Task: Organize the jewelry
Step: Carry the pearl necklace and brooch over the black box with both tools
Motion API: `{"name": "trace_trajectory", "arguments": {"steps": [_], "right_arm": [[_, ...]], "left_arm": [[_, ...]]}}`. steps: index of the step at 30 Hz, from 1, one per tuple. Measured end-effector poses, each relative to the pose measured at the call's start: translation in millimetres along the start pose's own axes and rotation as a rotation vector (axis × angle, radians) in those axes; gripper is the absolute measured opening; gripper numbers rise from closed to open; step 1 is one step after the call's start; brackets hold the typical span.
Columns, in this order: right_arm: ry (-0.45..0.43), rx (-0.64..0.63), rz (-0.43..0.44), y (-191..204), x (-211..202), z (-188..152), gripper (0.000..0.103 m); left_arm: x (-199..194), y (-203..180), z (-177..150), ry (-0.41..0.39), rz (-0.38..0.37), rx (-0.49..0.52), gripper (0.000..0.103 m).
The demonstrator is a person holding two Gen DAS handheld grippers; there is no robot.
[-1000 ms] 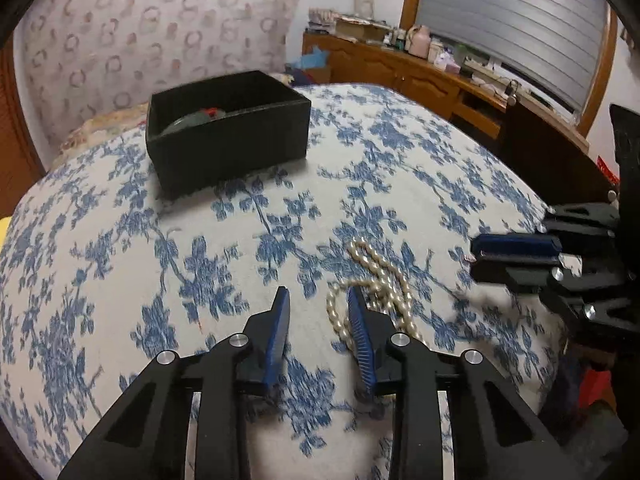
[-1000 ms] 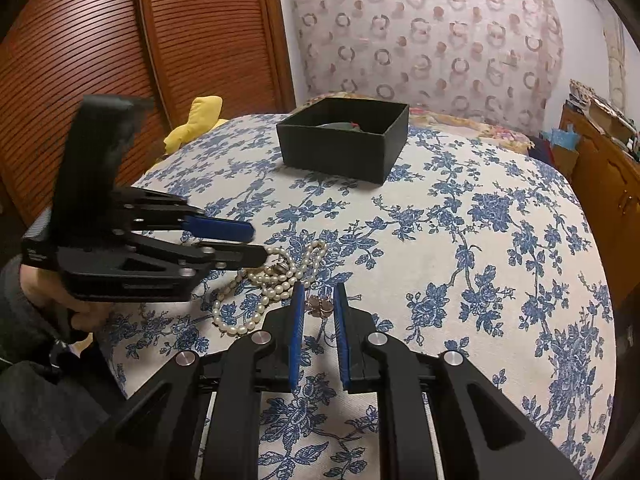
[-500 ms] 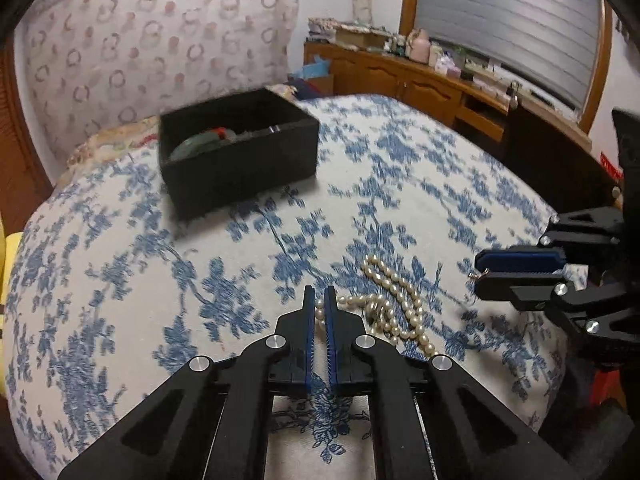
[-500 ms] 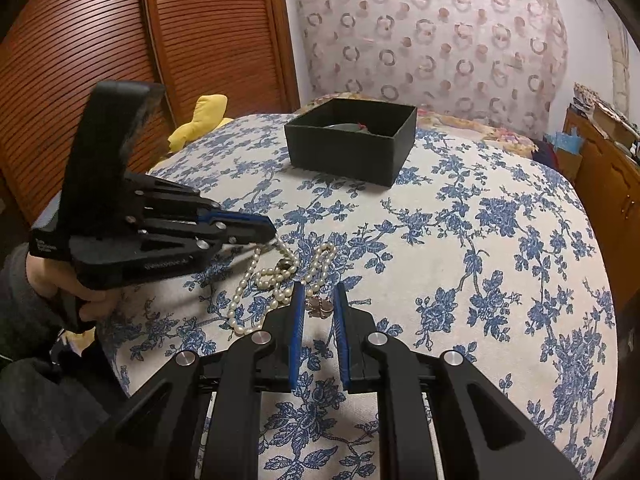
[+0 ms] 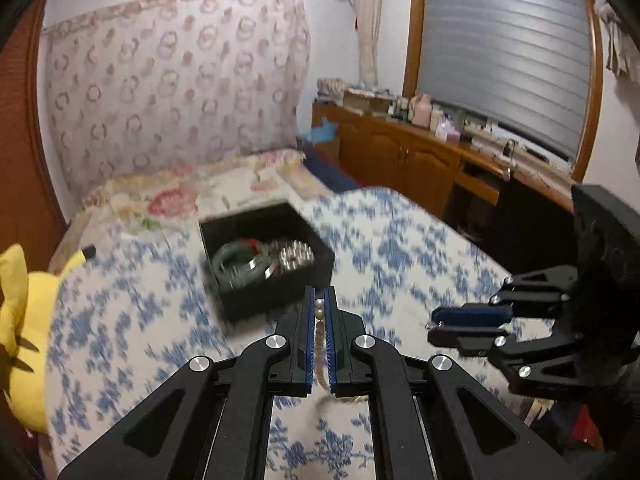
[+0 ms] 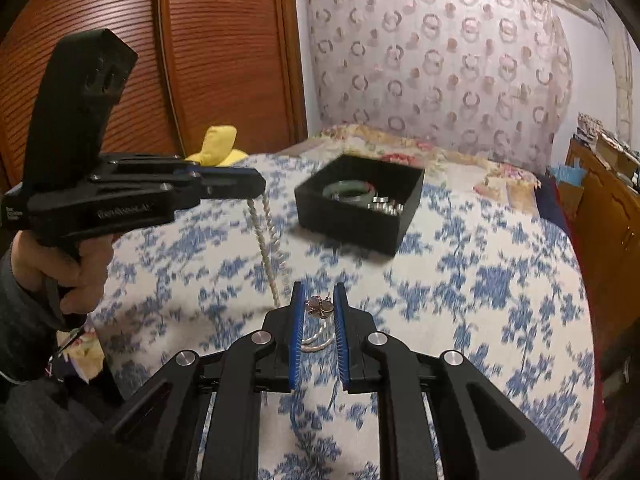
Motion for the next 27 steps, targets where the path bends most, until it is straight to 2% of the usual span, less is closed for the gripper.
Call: {"name": "trace_trajectory", "arguments": {"steps": [18, 27], "right_arm": [[-0.088, -0.072, -0.039, -14, 22, 75, 0.016], [-0.109, -0.086, -0.083, -31, 39, 104, 0.016]], "left_arm": [[-4, 21, 104, -0.144, 0.066, 0.02, 0.004], [8, 38, 145, -0.167, 0.09, 0.006, 0.004]]}}
Point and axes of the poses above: each gripper's, at about its wrist camera, not at the fingertips, and x roughly the way its jaws point, y to its left, z to its top, the point moved 5 cm from there along x, roughly the way its jaws point, and after that the axes turned 14 degrees about -y, right-handed, at the moved point
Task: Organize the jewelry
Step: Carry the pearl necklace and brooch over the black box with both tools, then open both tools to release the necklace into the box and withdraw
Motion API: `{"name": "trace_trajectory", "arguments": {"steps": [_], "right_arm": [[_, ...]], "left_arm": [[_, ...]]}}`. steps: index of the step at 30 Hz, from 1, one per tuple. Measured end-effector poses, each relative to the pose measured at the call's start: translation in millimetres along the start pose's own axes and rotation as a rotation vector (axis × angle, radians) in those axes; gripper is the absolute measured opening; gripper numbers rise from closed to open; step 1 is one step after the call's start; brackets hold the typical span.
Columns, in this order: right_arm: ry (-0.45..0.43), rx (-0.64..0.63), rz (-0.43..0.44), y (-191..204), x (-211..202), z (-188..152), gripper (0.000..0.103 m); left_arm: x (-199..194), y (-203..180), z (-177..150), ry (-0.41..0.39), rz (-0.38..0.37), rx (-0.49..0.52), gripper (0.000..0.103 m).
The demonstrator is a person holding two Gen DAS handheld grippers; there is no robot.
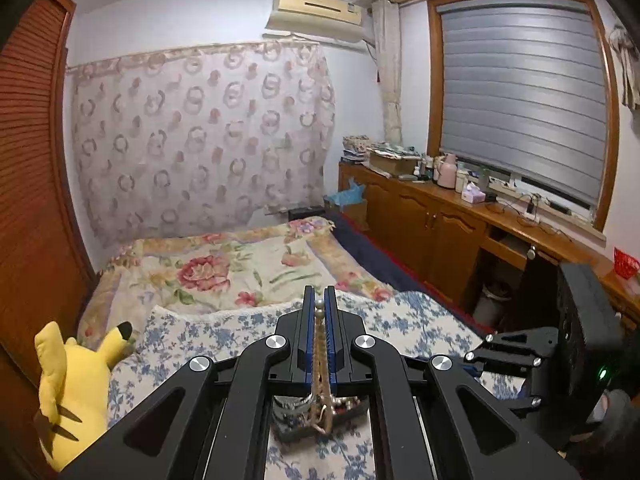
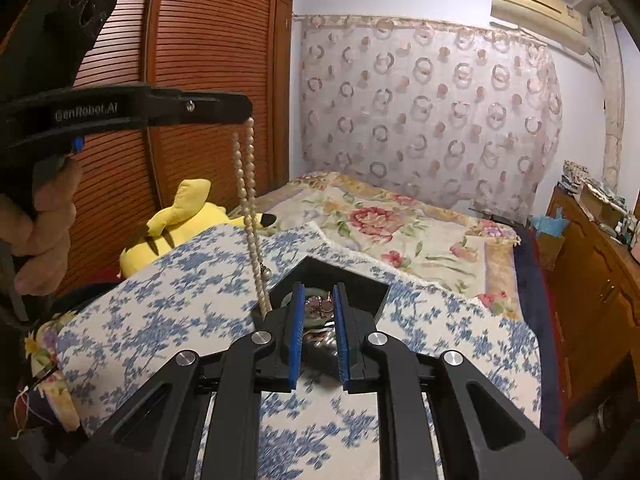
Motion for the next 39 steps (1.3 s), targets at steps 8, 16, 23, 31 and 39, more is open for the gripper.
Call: {"name": "trace_trajectory", "arguments": {"steps": [8, 16, 23, 31, 39], "right_arm": [[0.009, 0.006, -0.012, -10, 25, 5, 0.016], [0.065, 0.054, -0.007, -21, 69, -16, 0.016], [0.127, 0.108, -0.006, -31, 104, -41, 0.016], [0.169, 0.194, -0.016, -49, 130, -56, 0.017], [0.165, 0.217, -0.023, -61, 132, -52, 0.018]], "left_arm": [[26, 10, 12, 0.017, 0.016, -0.002, 0.004], [61, 23, -44, 0.124, 0.038, -0.034, 0.004], [75, 38, -102, 0.211, 0.046, -0.074, 0.004], [77, 49, -126, 0.227, 0.064, -0.091, 0.005], [59, 53, -133, 0.202, 0.087, -0.089, 0.046]]}}
Point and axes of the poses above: each gripper's, at about its wrist camera, not at the fingertips, and x roughly the way its jaws point, y to its left, z to its top, the point moved 5 cm from there along x, roughly the way its jaws point, and after that the axes turned 14 degrees about -y, right-handed, at the moved point
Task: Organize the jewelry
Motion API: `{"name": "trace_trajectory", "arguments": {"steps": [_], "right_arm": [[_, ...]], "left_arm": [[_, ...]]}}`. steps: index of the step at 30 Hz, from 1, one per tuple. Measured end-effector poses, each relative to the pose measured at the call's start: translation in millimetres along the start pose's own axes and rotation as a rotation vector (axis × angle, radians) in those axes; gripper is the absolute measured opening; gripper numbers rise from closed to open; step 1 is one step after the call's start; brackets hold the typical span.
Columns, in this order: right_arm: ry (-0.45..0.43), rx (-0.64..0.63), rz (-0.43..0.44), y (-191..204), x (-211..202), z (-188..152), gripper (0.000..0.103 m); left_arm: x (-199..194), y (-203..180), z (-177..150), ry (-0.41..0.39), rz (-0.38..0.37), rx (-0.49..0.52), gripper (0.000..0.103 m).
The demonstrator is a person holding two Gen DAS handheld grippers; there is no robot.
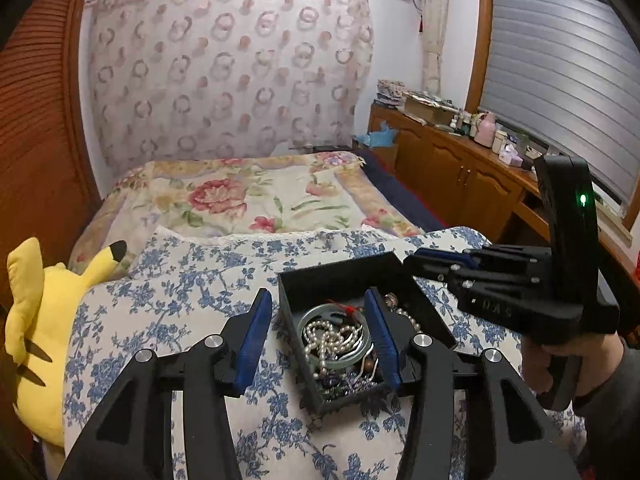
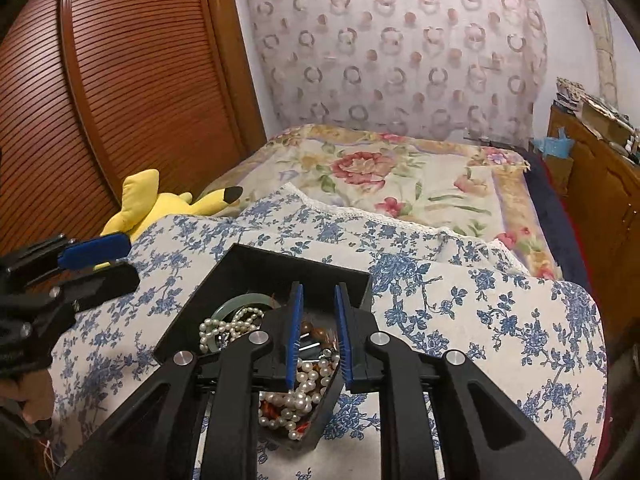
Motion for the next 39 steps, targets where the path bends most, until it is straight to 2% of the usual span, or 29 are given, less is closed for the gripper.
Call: {"name": "trace_trajectory", "arguments": {"steps": [3, 5, 7, 9, 10, 11, 13, 14, 15, 17, 21, 31, 39], "right_arm": [[-0.001, -0.011, -0.018, -1, -2, 1, 0.02], [-0.013, -0.007, -0.02, -1, -8, 1, 0.024], [-0.024, -0.003, -0.034, -2, -16, 0, 0.034], [-0.04, 0.002, -0.05, -2, -26, -2, 0.059], [-0.053, 0.007, -0.058, -1, -34, -4, 0.064], [-0.061, 0.006, -0.062, 0, -40, -6, 0.069], [-0.073, -0.004, -0.084, 4, -54, -11, 0.069], [-0.08, -0.007, -0.091, 6, -58, -13, 0.074], [-0.096, -0.012, -0.1, 10, -68, -16, 0.084], [-0.123, -0.021, -0.111, 15, -80, -18, 0.094], [-0.154, -0.028, -0.138, 26, -107, -30, 0.101], [-0.243, 0.011, -0.187, 48, -186, -57, 0.101], [-0.264, 0.008, -0.239, 50, -210, -67, 0.101]], "left_arm": [[-7, 1, -5, -0.006, 0.009, -0.005, 0.058], [-12, 3, -6, -0.021, 0.028, 0.006, 0.078], [-20, 2, -8, -0.042, 0.047, 0.018, 0.083], [-27, 0, -11, -0.054, 0.06, 0.027, 0.089], [-32, -1, -12, -0.061, 0.075, 0.032, 0.094], [-37, -2, -13, -0.071, 0.087, 0.039, 0.095], [-47, -6, -15, -0.088, 0.1, 0.049, 0.095], [-52, -8, -17, -0.095, 0.103, 0.051, 0.095], [-55, -8, -18, -0.097, 0.104, 0.049, 0.095], [-67, -9, -20, -0.109, 0.116, 0.038, 0.095], [-85, -15, -28, -0.115, 0.124, 0.031, 0.095], [-131, -22, -40, -0.136, 0.164, 0.006, 0.095], [-148, -26, -50, -0.133, 0.188, 0.027, 0.095]]}}
Point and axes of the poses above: each gripper's, at about its wrist camera, not at the fingertips, and x roughly the way its jaws point, y to its left, z to its top, the point moved 5 cm from there along x, roughly the way its jaws point, and after that the axes turned 14 degrees about -y, right-handed, at the moved point
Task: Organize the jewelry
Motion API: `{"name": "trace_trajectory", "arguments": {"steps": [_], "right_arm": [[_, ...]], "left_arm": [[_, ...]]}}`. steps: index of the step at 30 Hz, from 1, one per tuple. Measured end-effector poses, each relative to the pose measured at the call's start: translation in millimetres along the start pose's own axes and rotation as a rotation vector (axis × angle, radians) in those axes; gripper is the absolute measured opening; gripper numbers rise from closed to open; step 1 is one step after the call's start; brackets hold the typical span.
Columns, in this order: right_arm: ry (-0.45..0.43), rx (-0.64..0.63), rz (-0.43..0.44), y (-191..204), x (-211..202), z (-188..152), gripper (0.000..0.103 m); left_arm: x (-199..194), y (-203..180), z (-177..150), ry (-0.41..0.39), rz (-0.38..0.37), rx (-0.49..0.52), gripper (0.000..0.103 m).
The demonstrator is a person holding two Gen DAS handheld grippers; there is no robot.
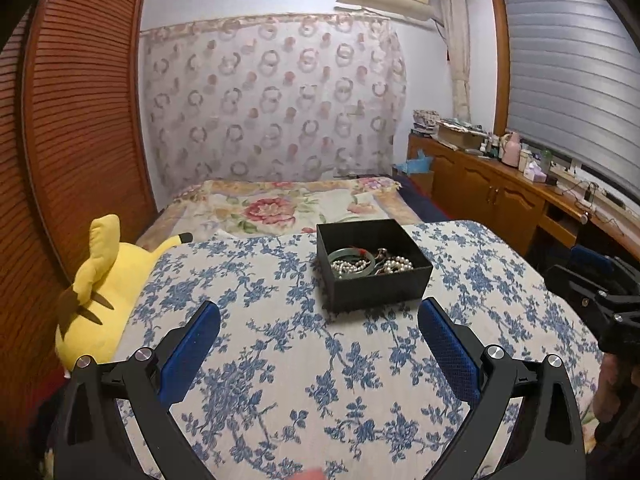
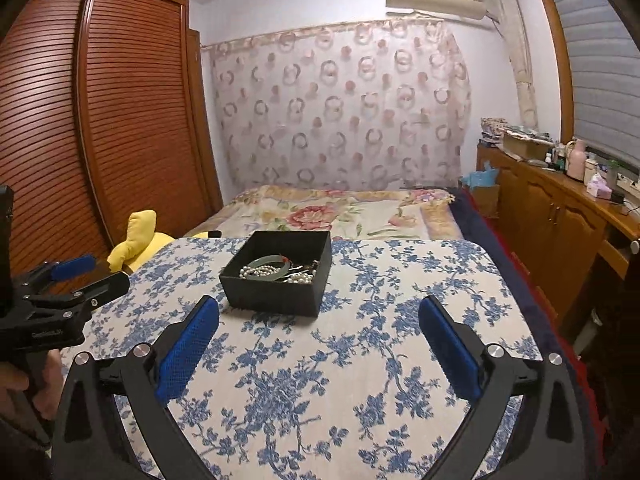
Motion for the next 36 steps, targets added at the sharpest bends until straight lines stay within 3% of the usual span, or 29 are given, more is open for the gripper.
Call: {"name": "trace_trajectory", "arguments": {"steps": [36], "right_arm": [[-0.016, -0.001, -0.021, 3.1, -5.1, 0.3, 0.101]], "left_arm": [[-10.6, -2.7, -0.7, -0.014, -0.012, -0.018, 0.095]]}}
Point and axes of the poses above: each gripper's, at about its wrist camera, not at the fingertips, and x roughly the way its jaws point, y to its left, z to its top, the point moved 5 cm from there along x, roughly the way its jaws point, and after that the axes turned 14 degrees about -y, right-handed, at the moved point
